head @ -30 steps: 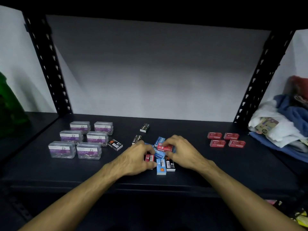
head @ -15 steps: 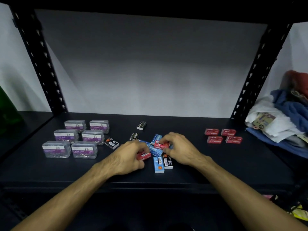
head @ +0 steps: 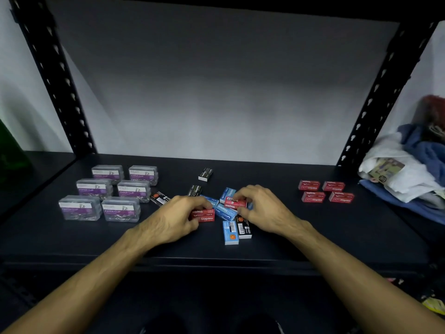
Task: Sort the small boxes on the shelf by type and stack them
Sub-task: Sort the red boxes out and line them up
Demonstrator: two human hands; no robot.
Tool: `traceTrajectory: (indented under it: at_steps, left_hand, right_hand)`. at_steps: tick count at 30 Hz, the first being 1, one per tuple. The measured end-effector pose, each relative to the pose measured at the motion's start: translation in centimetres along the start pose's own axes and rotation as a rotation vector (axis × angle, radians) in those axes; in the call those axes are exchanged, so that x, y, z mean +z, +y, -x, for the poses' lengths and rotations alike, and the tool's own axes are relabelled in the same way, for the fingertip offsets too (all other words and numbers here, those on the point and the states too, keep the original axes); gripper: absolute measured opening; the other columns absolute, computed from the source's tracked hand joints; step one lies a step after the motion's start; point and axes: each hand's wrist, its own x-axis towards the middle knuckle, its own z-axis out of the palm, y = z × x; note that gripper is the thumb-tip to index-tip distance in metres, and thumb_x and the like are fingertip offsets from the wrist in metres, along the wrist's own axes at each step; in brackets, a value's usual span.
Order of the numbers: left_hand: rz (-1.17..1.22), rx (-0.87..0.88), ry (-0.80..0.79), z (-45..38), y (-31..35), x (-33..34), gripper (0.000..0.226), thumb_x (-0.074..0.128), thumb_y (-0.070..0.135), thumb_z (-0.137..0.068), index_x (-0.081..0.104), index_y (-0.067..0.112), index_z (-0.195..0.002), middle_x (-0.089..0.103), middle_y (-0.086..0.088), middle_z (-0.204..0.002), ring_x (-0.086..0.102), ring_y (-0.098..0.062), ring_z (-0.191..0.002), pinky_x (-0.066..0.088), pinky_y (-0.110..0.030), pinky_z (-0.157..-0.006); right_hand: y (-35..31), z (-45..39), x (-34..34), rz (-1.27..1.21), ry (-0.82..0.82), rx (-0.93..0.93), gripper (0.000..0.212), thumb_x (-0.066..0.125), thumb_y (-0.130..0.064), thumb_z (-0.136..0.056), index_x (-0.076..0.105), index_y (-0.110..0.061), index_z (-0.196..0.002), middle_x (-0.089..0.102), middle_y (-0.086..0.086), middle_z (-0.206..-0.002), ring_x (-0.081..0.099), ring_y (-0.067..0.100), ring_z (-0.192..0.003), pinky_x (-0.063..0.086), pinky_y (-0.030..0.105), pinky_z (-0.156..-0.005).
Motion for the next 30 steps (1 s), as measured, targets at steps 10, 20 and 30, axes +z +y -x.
traceTrajectory:
  at_steps: [10,20,30]
  left_hand:
    - [0.016,-0.016,0.001,0.0,-0.8,-0.2,0.045,0.069,0.015,-0.084,0.061,0.032,-0.125,0.065,0.015,-0.102,0.058,-0.003,-0.069,0.041,-0.006,-0.061]
    - [0.055,-0.020,0.037,0.0,-0.4,0.1,0.031,0.073,0.025,-0.087,0.067,0.026,-0.117,0.067,0.009,-0.087,0.057,0.000,-0.065,0.041,-0.007,-0.058]
    - [0.049,-0.036,0.039,-0.6,-0.2,0.1,0.016,0.071,0.030,-0.088,0.072,0.029,-0.104,0.069,0.015,-0.088,0.060,0.003,-0.075,0.043,-0.007,-0.063]
  right_hand:
    - [0.5,-0.6,-0.5,-0.066,-0.016,0.070,0.037,0.054,-0.023,-0.098,0.051,-0.023,-0.136,0.063,0.003,-0.125,0.060,0.011,-0.108,0.053,0.028,-0.089]
    - [0.7,-0.8,-0.3,-0.061,0.001,0.040,0.039,0.063,-0.023,-0.093,0.057,-0.018,-0.131,0.062,-0.002,-0.121,0.047,-0.006,-0.074,0.034,0.008,-0.064]
    - [0.8,-0.5,-0.8,-0.113,-0.008,0.157,0.027,0.065,-0.022,-0.092,0.064,-0.018,-0.119,0.064,-0.002,-0.116,0.057,0.005,-0.089,0.043,0.016,-0.071]
